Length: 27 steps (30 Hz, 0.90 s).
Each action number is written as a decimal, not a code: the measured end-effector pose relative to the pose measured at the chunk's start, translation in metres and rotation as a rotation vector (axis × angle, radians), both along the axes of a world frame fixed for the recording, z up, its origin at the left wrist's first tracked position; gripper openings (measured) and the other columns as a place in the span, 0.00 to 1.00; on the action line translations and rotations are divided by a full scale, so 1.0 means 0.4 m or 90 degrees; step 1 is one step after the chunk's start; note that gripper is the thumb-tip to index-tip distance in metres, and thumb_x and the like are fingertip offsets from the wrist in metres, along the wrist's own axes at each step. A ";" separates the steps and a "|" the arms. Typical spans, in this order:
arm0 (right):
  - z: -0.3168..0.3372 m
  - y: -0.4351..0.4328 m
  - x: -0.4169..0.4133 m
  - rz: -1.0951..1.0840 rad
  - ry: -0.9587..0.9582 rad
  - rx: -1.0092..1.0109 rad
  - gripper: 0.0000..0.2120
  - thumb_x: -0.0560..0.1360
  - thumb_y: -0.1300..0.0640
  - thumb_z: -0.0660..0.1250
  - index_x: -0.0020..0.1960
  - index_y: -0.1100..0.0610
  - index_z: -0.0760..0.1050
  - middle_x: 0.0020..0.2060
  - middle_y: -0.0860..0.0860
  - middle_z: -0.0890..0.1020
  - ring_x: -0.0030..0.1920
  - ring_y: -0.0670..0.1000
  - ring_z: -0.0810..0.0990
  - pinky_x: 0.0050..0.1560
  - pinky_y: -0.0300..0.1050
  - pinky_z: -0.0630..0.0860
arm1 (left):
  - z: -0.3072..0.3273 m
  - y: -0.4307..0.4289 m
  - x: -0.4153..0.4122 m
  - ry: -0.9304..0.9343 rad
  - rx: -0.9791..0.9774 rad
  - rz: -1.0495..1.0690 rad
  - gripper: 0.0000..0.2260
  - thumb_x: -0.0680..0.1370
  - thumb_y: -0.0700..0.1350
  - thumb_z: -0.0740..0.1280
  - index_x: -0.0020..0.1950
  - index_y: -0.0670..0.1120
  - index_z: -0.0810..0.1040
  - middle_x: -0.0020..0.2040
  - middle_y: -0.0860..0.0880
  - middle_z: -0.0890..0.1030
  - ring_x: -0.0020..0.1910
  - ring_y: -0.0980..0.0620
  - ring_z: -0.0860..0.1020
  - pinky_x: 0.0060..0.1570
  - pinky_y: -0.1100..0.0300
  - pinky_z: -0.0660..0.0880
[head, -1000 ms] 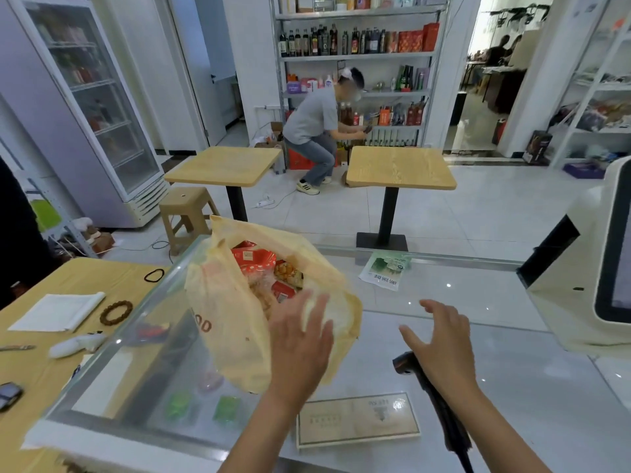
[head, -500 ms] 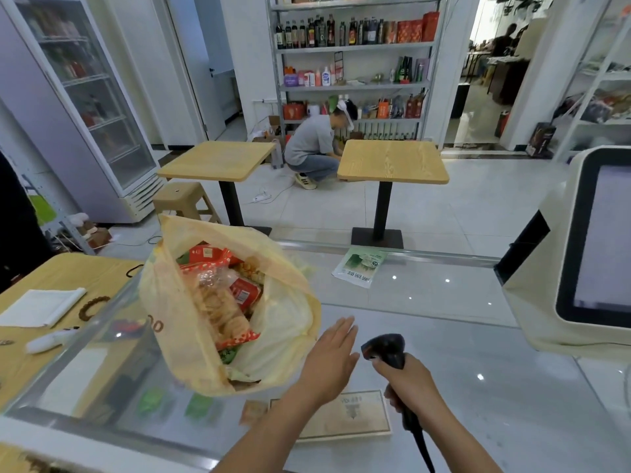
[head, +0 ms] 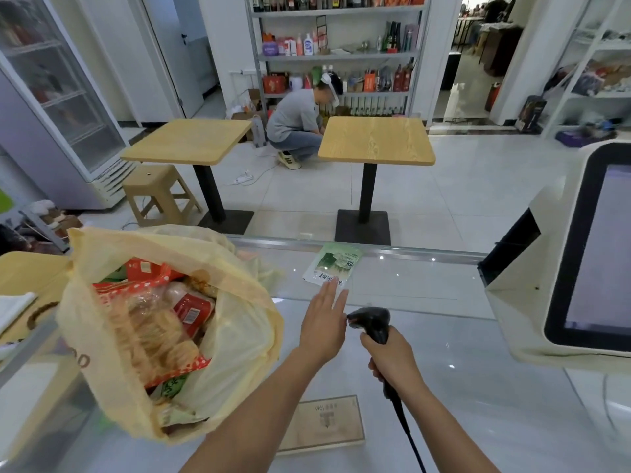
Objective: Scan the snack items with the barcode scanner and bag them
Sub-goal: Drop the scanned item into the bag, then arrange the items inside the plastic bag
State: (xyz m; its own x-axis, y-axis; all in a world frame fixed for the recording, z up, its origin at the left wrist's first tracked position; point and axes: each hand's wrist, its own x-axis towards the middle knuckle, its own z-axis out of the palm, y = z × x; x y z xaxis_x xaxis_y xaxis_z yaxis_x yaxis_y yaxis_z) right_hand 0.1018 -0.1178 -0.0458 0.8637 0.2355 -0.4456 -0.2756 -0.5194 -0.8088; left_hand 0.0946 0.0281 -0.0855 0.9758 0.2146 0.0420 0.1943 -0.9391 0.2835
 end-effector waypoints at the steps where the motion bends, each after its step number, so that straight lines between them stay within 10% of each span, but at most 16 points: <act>1: -0.003 -0.001 0.006 -0.002 0.000 0.003 0.08 0.75 0.54 0.64 0.50 0.58 0.72 0.33 0.55 0.78 0.26 0.49 0.74 0.28 0.41 0.70 | -0.005 0.001 0.013 0.012 0.000 0.001 0.24 0.83 0.45 0.52 0.78 0.46 0.50 0.79 0.47 0.45 0.77 0.49 0.44 0.74 0.56 0.45; 5: -0.009 -0.005 0.023 -0.005 0.002 0.010 0.07 0.76 0.54 0.64 0.50 0.57 0.72 0.33 0.55 0.78 0.27 0.49 0.75 0.29 0.41 0.71 | -0.015 -0.004 0.033 0.000 0.010 0.031 0.24 0.81 0.47 0.60 0.76 0.44 0.59 0.72 0.44 0.66 0.71 0.45 0.64 0.70 0.55 0.61; 7: -0.012 -0.006 0.026 -0.005 0.000 0.011 0.07 0.75 0.54 0.64 0.50 0.57 0.72 0.33 0.55 0.78 0.27 0.49 0.75 0.29 0.41 0.71 | -0.014 -0.010 0.029 -0.068 0.056 0.050 0.23 0.72 0.49 0.73 0.65 0.45 0.74 0.53 0.46 0.78 0.51 0.47 0.76 0.49 0.57 0.75; 16: -0.009 -0.029 0.007 -0.029 0.000 0.017 0.07 0.76 0.54 0.65 0.49 0.58 0.72 0.32 0.56 0.79 0.27 0.50 0.74 0.29 0.41 0.71 | 0.021 -0.048 -0.034 0.019 0.205 0.016 0.27 0.38 0.36 0.80 0.35 0.44 0.78 0.31 0.47 0.75 0.28 0.50 0.74 0.22 0.64 0.67; 23: 0.006 -0.124 -0.041 -0.032 0.012 0.046 0.06 0.76 0.56 0.66 0.49 0.59 0.72 0.28 0.56 0.77 0.26 0.51 0.73 0.28 0.42 0.70 | 0.202 -0.059 -0.123 -0.143 0.236 0.024 0.21 0.45 0.32 0.77 0.34 0.44 0.78 0.33 0.48 0.75 0.31 0.48 0.74 0.27 0.59 0.67; 27: 0.011 -0.184 -0.078 -0.042 0.021 0.052 0.07 0.76 0.57 0.67 0.49 0.60 0.73 0.27 0.57 0.77 0.25 0.52 0.72 0.28 0.42 0.68 | 0.320 -0.031 -0.141 -0.139 0.185 0.010 0.14 0.71 0.33 0.65 0.54 0.46 0.76 0.51 0.48 0.75 0.54 0.47 0.70 0.46 0.57 0.62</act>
State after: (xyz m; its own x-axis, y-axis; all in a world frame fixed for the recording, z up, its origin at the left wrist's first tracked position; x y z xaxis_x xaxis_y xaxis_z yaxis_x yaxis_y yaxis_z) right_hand 0.0705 -0.1915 -0.0414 0.8634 0.2159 -0.4561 -0.3347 -0.4314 -0.8378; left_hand 0.0383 0.0155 0.0425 0.9339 0.1774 0.3104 0.1731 -0.9840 0.0415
